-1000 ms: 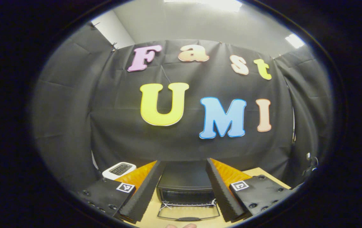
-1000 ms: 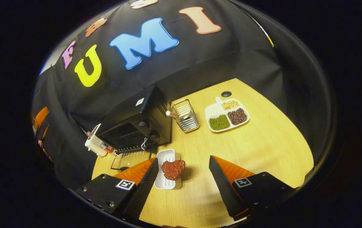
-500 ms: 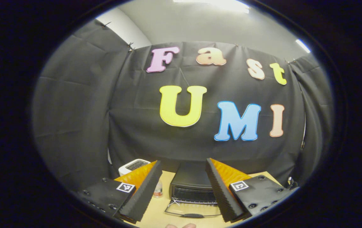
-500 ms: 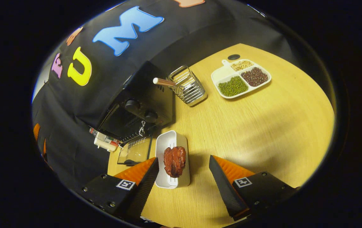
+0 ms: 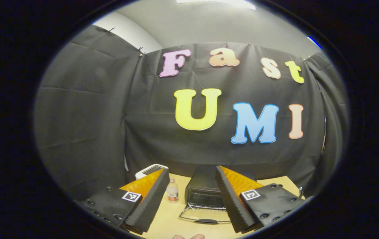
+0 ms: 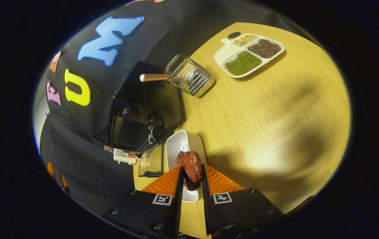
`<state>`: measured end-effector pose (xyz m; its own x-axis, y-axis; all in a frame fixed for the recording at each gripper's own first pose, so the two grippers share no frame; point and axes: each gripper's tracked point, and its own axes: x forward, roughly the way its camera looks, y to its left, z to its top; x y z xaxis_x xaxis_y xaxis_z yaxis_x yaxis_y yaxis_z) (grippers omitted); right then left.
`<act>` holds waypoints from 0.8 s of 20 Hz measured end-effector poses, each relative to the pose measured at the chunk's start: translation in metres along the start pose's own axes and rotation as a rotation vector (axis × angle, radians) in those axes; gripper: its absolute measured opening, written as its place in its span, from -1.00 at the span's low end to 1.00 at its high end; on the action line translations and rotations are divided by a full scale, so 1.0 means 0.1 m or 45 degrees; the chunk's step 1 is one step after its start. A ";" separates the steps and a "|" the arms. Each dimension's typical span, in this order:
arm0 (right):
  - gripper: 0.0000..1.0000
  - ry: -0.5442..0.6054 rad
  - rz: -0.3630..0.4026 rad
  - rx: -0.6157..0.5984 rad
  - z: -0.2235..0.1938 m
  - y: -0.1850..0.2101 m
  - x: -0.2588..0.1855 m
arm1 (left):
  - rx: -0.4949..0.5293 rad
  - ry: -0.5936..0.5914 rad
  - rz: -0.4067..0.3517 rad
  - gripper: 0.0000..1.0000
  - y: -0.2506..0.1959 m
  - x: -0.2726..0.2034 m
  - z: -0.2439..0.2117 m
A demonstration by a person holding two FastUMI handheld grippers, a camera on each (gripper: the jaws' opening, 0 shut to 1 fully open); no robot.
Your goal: Open the electric oven with the left hand, put the food in, and close the electric oven.
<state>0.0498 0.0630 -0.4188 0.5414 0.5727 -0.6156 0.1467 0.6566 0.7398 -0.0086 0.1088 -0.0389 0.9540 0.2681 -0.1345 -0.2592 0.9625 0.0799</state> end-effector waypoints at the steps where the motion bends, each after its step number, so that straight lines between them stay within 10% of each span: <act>1: -0.60 0.000 0.005 0.012 0.03 0.02 -0.01 | 0.003 -0.003 -0.002 0.94 -0.02 -0.01 0.00; 16: -0.92 -0.218 0.105 0.084 0.05 0.76 -0.46 | -0.036 -0.028 -0.300 0.94 0.11 0.52 0.04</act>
<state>0.0399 0.0843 -0.3332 0.6857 0.5280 -0.5010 0.1469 0.5738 0.8057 0.0385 0.1332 -0.0407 0.9916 0.0352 -0.1242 -0.0328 0.9992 0.0212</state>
